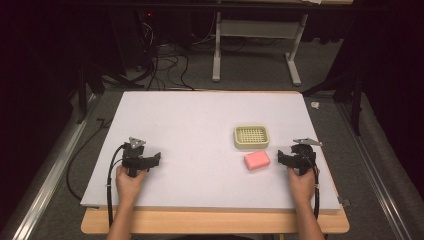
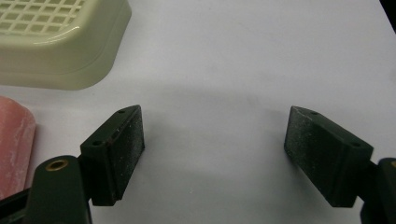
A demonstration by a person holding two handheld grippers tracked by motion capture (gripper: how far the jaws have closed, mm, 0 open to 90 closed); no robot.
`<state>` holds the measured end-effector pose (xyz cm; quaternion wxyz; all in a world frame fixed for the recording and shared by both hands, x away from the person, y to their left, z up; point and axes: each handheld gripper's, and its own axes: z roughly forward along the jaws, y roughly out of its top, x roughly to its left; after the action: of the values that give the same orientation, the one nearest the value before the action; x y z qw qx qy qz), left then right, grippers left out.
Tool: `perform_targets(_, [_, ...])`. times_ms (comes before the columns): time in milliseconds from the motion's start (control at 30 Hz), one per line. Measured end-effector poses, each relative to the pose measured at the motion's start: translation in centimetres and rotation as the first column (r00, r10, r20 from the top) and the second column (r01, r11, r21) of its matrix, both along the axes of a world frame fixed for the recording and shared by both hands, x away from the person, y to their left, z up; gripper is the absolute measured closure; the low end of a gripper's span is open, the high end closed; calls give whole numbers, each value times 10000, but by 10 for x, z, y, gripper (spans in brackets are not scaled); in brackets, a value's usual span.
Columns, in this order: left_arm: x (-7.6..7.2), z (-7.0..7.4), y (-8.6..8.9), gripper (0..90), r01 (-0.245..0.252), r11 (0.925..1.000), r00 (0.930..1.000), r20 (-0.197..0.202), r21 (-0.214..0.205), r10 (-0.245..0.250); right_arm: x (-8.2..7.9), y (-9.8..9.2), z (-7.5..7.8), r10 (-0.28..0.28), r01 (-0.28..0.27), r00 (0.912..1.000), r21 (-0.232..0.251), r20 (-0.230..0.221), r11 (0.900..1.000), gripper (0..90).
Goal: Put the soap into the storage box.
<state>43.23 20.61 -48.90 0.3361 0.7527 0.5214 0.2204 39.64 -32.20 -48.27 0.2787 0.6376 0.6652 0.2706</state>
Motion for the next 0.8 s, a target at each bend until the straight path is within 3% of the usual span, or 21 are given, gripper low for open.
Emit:
perform_targets(567, [0, 0, 0, 197, 3, 10000, 10000, -16, -7, -3, 1, -1, 0, 9, -9, 10000, 81, -58, 10000, 202])
perform_targets(800, [0, 0, 0, 197, 4, 10000, 10000, -14, -2, -4, 2, -1, 0, 334, -332, 9993, 117, -161, 9994, 143])
